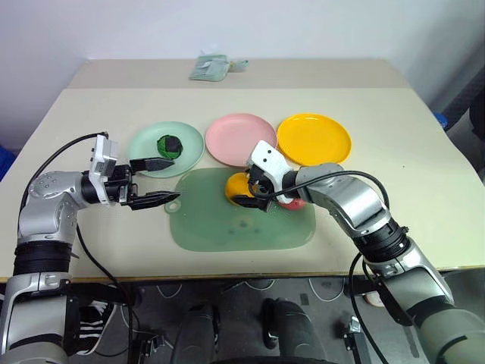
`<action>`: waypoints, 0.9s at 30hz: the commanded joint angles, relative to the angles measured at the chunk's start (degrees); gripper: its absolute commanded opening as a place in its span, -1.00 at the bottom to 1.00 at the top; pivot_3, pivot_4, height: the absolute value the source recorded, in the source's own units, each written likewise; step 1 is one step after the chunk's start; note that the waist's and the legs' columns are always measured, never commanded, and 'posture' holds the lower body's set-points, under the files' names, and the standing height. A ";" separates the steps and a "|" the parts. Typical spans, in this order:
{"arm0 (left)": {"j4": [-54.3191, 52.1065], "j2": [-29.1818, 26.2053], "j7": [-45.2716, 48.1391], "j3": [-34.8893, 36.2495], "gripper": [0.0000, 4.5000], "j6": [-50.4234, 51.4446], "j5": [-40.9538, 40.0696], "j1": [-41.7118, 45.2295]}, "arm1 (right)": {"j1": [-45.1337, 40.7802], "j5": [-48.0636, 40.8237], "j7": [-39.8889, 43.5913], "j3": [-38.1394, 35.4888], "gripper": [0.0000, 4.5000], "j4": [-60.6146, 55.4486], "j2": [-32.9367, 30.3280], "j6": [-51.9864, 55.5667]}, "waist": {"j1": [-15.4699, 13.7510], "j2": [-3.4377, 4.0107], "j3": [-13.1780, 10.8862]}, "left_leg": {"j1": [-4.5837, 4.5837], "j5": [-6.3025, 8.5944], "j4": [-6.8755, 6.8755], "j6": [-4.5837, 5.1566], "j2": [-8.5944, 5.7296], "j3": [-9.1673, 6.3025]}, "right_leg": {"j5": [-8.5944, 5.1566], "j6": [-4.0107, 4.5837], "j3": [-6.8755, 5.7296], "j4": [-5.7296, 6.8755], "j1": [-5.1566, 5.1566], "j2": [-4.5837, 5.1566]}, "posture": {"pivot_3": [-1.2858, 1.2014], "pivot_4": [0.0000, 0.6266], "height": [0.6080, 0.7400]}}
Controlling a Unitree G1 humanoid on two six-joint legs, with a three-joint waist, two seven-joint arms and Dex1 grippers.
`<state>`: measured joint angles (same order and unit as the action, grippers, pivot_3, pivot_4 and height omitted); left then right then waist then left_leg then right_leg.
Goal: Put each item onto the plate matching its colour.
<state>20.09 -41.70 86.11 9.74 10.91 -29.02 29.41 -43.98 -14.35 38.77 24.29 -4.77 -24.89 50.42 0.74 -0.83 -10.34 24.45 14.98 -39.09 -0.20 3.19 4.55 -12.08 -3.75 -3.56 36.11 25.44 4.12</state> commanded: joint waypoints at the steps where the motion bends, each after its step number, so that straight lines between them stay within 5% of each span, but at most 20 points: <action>1: -1.70 0.01 -0.38 1.10 1.00 -0.52 -1.17 0.19 | -1.03 1.22 1.47 0.30 0.76 -0.37 0.48 -1.54 | 0.00 0.00 0.00 | 0.00 0.00 0.00 0.00 0.00 0.00 | 0.00 0.00 0.00 0.00 0.00 0.00 | 0.03 -0.52 1.00; 3: -1.80 0.22 -0.66 1.04 1.00 -0.48 -1.16 0.43 | -0.95 1.98 1.68 0.34 0.46 -0.31 0.53 -1.97 | 0.00 0.00 0.00 | 0.00 0.00 0.00 0.00 0.00 0.00 | 0.00 -0.01 0.00 0.00 0.00 0.00 | 0.03 -0.52 1.00; 12: 0.26 1.97 -3.96 1.53 1.00 -0.70 -0.78 2.82 | -4.66 -2.24 -1.97 -13.20 0.46 0.57 4.68 -0.30 | -0.12 0.01 -0.01 | 0.00 0.00 0.00 0.00 0.00 0.00 | 0.03 -0.06 0.00 0.01 0.00 0.00 | 0.03 -0.52 1.00; 20: 1.92 5.37 -9.50 1.67 1.00 -2.97 0.09 4.84 | -10.16 7.06 -14.58 -21.28 0.46 21.39 0.49 -13.70 | -0.04 0.01 -0.01 | 0.01 0.00 0.06 0.00 -0.10 0.03 | 0.04 -0.07 0.01 -0.04 -0.02 0.05 | 0.03 -0.52 1.00; 27: 2.63 6.31 -10.95 1.02 1.00 -3.75 0.82 5.22 | -11.25 9.58 -16.49 -23.38 0.46 35.71 -0.80 -22.29 | 0.59 0.07 -0.04 | -0.02 0.00 0.16 0.00 -0.07 0.04 | 0.04 -0.08 0.04 0.00 0.04 0.01 | 0.03 -0.52 1.00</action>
<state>23.71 -35.14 75.36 10.26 8.02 -27.98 33.60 -52.51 -5.03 22.67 2.67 30.19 -25.83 30.80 1.34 -0.76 -10.38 24.43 14.98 -38.93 -0.20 3.12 4.59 -12.04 -3.83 -3.51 36.12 25.49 4.12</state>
